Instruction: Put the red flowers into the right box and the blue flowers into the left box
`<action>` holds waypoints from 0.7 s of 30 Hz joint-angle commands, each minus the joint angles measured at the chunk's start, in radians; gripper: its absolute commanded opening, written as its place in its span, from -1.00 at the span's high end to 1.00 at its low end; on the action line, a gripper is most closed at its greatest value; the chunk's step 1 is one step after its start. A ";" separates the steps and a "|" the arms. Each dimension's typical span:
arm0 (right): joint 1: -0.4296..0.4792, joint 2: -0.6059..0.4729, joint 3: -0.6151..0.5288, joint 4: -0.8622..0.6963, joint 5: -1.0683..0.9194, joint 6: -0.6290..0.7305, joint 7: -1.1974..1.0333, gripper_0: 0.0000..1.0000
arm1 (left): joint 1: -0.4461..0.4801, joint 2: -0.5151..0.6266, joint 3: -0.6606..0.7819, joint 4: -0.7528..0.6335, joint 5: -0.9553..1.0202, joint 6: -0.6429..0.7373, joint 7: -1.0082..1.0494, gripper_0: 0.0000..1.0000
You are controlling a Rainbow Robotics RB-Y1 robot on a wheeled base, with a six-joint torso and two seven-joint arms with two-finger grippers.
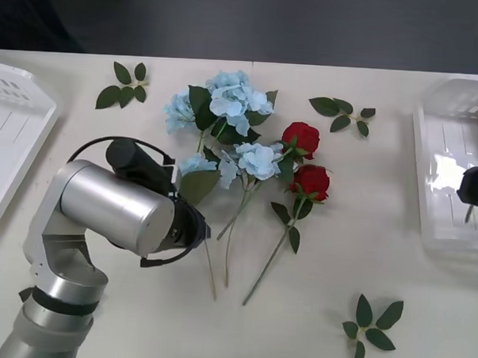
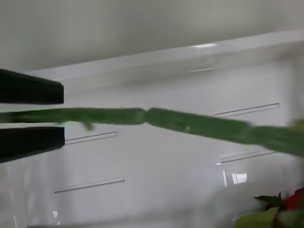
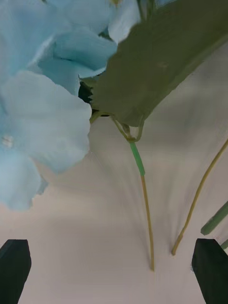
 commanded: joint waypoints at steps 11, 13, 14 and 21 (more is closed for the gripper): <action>-0.010 0.002 -0.007 -0.076 0.020 0.025 -0.052 0.25 | -0.037 -0.100 -0.031 0.162 -0.066 -0.182 0.052 -1.00; -0.010 0.003 -0.007 -0.087 -0.009 0.019 -0.050 0.25 | -0.037 -0.100 -0.031 0.172 -0.066 -0.183 0.052 -1.00; -0.010 0.003 -0.007 -0.098 -0.043 0.014 -0.047 0.25 | -0.037 -0.100 -0.031 0.178 -0.067 -0.188 0.052 -1.00; -0.010 0.003 -0.059 -0.214 -0.259 0.017 -0.035 0.25 | -0.037 -0.100 -0.037 0.244 -0.070 -0.254 0.052 -1.00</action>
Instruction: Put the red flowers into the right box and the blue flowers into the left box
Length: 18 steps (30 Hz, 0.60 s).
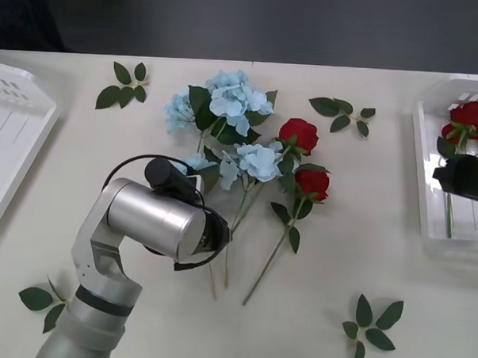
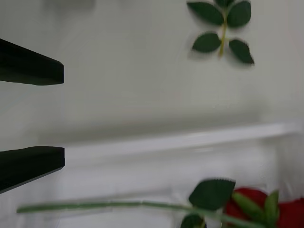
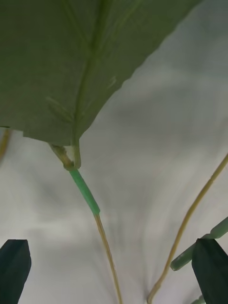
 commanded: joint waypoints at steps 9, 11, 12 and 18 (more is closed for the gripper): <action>-0.003 0.000 -0.230 -0.192 -0.527 0.118 -0.006 0.25 | -0.033 -0.003 -0.027 0.055 -0.024 -0.066 0.049 -0.89; 0.010 -0.006 -0.247 -0.208 -0.597 0.121 0.006 0.25 | -0.033 -0.003 -0.032 0.059 -0.028 -0.067 0.049 -0.83; 0.016 -0.009 -0.247 -0.217 -0.626 0.121 0.013 0.25 | -0.032 -0.003 -0.034 0.059 -0.031 -0.067 0.049 -0.80; 0.045 -0.024 -0.193 -0.246 -0.666 0.121 0.135 0.25 | -0.032 -0.003 -0.046 0.061 -0.039 -0.067 0.049 -0.42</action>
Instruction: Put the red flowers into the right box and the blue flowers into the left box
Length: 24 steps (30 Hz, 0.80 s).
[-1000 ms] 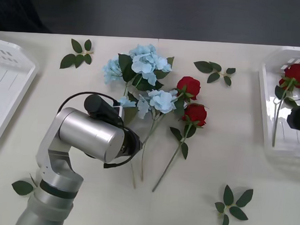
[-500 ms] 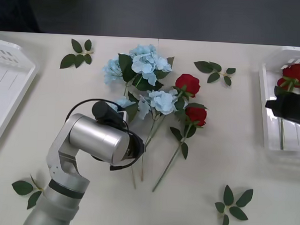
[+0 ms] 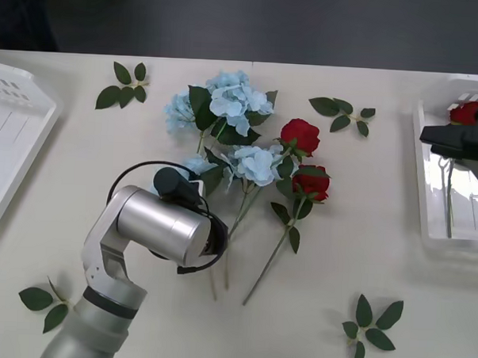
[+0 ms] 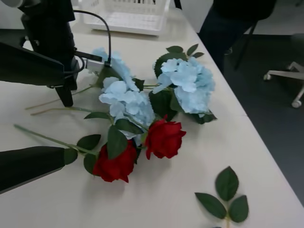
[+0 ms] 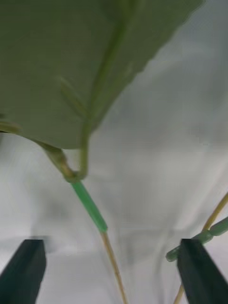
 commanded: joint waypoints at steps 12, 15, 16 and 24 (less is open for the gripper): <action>0.034 -0.049 0.283 0.001 -0.031 -0.114 0.360 0.24 | -0.030 -0.003 -0.050 0.026 -0.033 -0.028 0.054 0.15; 0.034 -0.062 0.376 0.022 -0.035 -0.213 0.360 0.25 | -0.030 -0.003 -0.055 0.028 -0.039 -0.028 0.054 0.77; 0.034 -0.068 0.409 0.030 -0.033 -0.254 0.357 0.25 | -0.030 -0.003 -0.057 0.026 -0.042 -0.028 0.054 0.99; 0.017 -0.080 0.580 0.070 0.036 -0.421 0.344 0.25 | -0.030 -0.003 -0.072 0.026 -0.056 -0.028 0.054 1.00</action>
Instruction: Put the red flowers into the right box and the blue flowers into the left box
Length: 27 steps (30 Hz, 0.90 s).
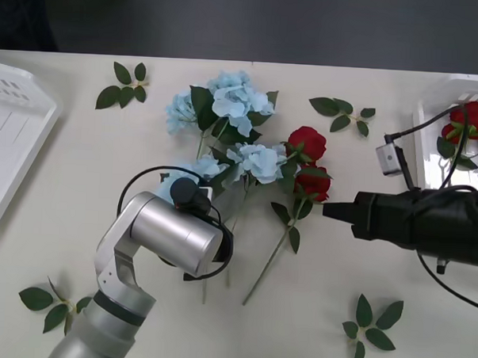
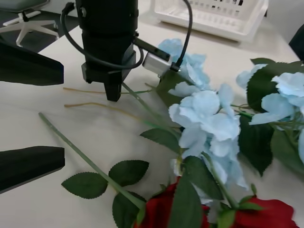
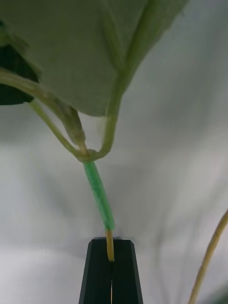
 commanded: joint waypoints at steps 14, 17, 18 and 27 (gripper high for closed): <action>-0.151 -0.053 0.182 -0.006 0.213 -0.064 -0.409 0.25 | -0.025 0.124 -0.024 -0.239 0.059 0.010 0.067 1.00; -0.186 -0.053 0.205 -0.006 0.276 -0.049 -0.518 0.25 | -0.018 0.186 -0.024 -0.322 0.103 0.023 0.077 1.00; -0.196 -0.052 0.210 -0.004 0.291 -0.038 -0.539 0.25 | -0.015 0.200 -0.024 -0.343 0.109 0.030 0.080 1.00; -0.258 -0.047 0.236 -0.006 0.379 0.074 -0.809 0.25 | 0.074 0.332 0.057 -0.656 0.142 0.122 0.084 1.00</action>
